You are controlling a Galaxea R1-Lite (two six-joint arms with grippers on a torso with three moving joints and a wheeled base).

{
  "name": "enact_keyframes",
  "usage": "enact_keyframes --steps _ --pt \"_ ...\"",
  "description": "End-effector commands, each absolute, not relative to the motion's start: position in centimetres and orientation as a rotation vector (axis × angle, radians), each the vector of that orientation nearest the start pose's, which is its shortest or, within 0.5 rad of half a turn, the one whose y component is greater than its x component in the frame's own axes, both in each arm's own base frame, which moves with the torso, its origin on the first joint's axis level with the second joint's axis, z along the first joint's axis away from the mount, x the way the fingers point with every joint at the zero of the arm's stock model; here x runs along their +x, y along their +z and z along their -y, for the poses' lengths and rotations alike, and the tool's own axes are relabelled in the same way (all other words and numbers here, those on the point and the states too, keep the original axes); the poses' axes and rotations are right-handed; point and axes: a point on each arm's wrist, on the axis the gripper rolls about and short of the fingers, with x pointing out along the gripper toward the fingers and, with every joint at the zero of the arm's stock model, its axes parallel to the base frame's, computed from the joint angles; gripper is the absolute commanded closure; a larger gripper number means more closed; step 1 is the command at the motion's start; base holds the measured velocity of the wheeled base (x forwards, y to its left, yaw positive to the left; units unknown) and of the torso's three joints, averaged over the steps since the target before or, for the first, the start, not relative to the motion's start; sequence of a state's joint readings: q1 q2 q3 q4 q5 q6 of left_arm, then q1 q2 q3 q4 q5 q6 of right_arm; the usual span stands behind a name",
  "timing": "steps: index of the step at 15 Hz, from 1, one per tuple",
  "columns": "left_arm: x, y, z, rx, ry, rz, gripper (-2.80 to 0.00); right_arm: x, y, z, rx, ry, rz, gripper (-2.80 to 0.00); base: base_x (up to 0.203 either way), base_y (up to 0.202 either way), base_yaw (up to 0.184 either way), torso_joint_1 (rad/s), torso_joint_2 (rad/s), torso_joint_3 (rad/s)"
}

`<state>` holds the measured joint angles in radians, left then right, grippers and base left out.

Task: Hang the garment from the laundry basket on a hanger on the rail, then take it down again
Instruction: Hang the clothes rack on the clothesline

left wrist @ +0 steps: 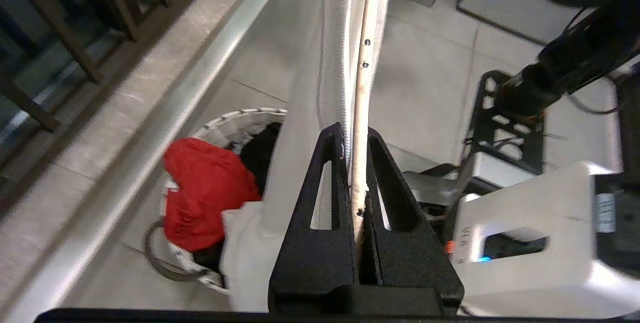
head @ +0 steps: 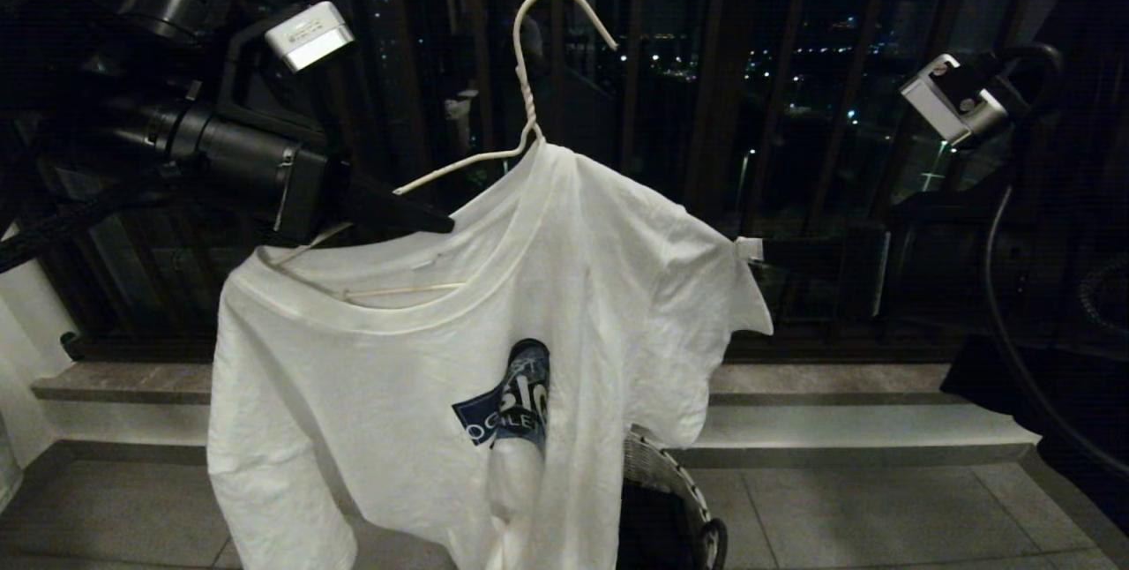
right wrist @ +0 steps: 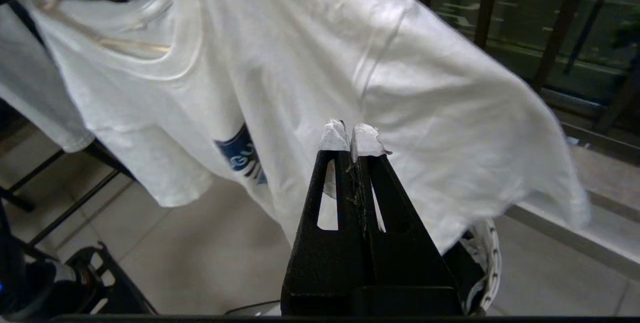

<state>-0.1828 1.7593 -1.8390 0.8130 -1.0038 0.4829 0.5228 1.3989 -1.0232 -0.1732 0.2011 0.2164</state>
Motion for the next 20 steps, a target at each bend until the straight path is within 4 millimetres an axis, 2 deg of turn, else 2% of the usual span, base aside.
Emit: enact_keyframes --steps 1,6,14,20 --pt "27.7 32.1 7.0 0.083 -1.263 -0.435 0.0 20.3 28.1 -12.2 0.141 0.701 -0.269 0.0 0.0 0.0 0.0 0.0 0.0 0.0" --pt "26.0 31.5 6.7 0.061 -1.276 -0.465 0.0 19.7 28.1 -11.9 0.091 0.71 -0.282 0.0 0.0 0.0 0.0 0.0 0.0 0.0" --pt "26.2 31.1 6.7 0.041 -1.3 -0.472 0.0 19.6 28.1 -11.8 0.071 0.711 -0.272 0.0 0.0 0.0 0.0 0.0 0.0 0.0" --pt "25.2 30.7 7.8 0.009 -1.394 -0.477 0.0 19.2 27.8 -11.4 0.068 0.705 -0.269 0.0 0.0 0.0 0.0 0.0 0.0 0.0"
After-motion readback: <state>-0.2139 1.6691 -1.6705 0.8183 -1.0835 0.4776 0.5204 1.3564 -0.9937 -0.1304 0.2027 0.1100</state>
